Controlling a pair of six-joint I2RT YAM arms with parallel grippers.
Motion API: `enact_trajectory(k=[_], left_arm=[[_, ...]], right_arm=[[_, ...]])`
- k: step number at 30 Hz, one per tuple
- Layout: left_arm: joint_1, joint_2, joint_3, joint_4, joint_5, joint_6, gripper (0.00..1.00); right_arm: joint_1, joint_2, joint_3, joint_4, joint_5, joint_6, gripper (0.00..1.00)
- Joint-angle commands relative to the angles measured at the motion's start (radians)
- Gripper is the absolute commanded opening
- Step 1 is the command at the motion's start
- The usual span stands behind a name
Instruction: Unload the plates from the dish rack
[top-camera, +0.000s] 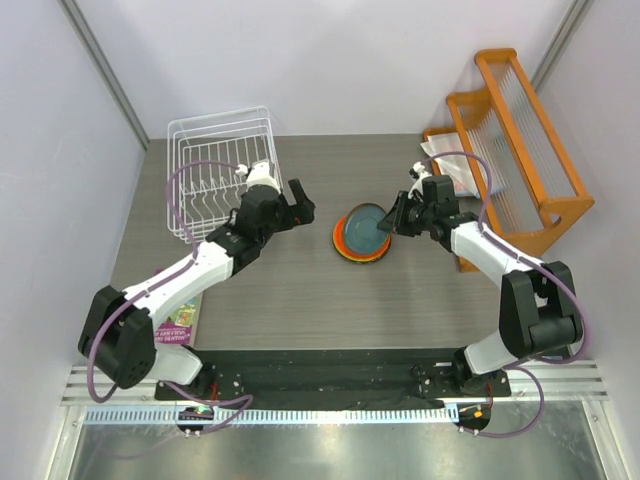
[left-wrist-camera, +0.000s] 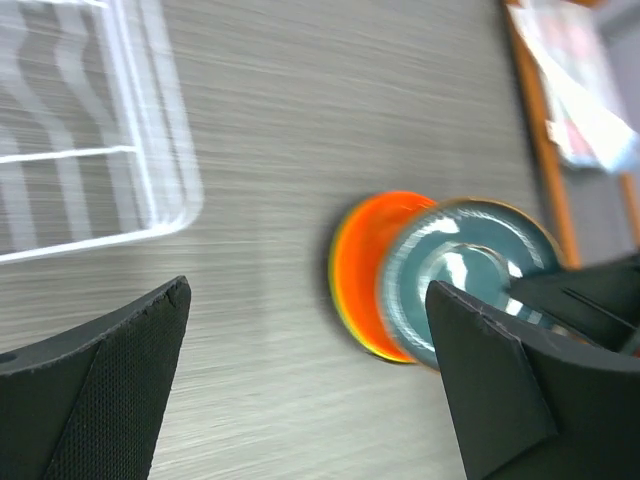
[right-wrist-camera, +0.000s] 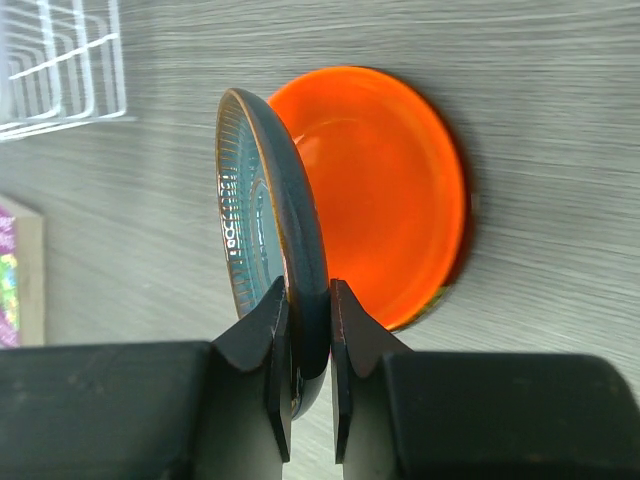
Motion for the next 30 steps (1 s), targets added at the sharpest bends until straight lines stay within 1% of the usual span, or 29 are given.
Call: enact_trajectory(k=[1,7,11,14,18,19,20,21,22,23,26,30], left_arm=[[0.002,-0.083,-0.023,-0.087,-0.267,0.097,1.0],[0.002,-0.156,-0.072,-0.082,-0.36,0.122,0.99],[0.002,-0.202,-0.098,-0.082,-0.436,0.136,0.99],[0.002,-0.215,-0.12,-0.084,-0.466,0.15,0.99],[0.002,-0.218,-0.123,-0.091,-0.493,0.16,0.99],[0.002,-0.218,-0.121,-0.09,-0.49,0.16,0.99],[0.002,-0.215,-0.121,-0.09,-0.489,0.16,1.0],[0.002,-0.212,-0.117,-0.09,-0.488,0.16,1.0],[0.002,-0.207,-0.115,-0.09,-0.485,0.162,0.99],[0.002,-0.206,-0.115,-0.088,-0.483,0.162,0.99],[0.002,-0.193,-0.106,-0.085,-0.476,0.162,0.99],[0.002,-0.189,-0.106,-0.087,-0.471,0.159,1.0]], right_arm=[[-0.013,0.024,0.023,0.041,0.011,-0.034,0.01],[-0.027,0.104,0.077,0.052,-0.026,-0.044,0.01],[-0.027,0.153,0.097,0.067,-0.081,-0.037,0.01],[-0.025,0.19,0.104,0.063,-0.095,-0.031,0.08],[-0.025,0.221,0.115,0.012,-0.092,-0.049,0.19],[-0.025,0.224,0.118,0.003,-0.086,-0.063,0.24],[-0.025,0.225,0.121,-0.008,-0.078,-0.069,0.27],[-0.024,0.226,0.123,-0.031,-0.069,-0.073,0.33],[-0.024,0.226,0.129,-0.044,-0.051,-0.09,0.36],[-0.022,0.224,0.134,-0.058,-0.04,-0.096,0.42],[-0.01,0.218,0.15,-0.114,0.012,-0.132,0.48],[0.008,0.203,0.161,-0.163,0.075,-0.161,0.53]])
